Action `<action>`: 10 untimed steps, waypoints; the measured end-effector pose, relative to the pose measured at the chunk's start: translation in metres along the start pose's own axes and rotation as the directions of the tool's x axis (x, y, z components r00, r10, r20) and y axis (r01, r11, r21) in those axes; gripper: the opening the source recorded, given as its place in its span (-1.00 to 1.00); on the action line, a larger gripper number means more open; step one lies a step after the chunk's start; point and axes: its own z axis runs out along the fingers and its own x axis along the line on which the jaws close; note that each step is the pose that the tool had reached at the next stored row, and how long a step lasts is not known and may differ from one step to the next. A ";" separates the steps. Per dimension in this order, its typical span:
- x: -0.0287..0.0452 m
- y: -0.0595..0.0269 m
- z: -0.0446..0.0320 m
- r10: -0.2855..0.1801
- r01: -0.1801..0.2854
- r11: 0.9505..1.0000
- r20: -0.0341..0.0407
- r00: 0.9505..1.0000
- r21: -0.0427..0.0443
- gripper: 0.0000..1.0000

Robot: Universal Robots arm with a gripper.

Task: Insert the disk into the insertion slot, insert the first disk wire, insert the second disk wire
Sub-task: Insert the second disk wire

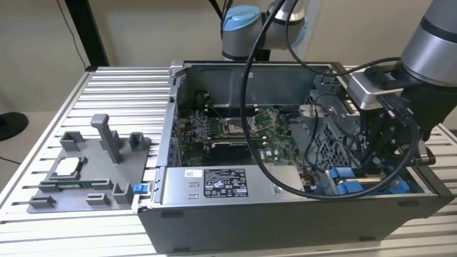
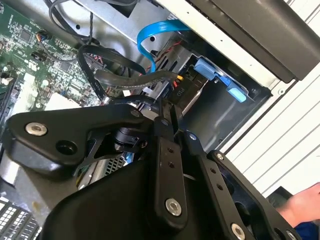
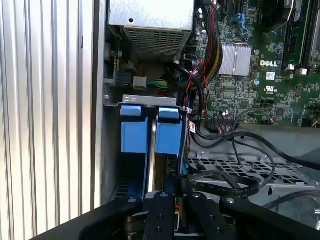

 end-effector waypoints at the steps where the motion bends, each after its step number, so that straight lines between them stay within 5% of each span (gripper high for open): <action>1: 0.0000 0.0000 0.0002 -0.001 0.001 1.000 0.000 1.000 0.000 -1.00; 10: 0.0001 -0.0001 0.0021 -0.017 0.017 1.000 0.001 1.000 0.001 -1.00</action>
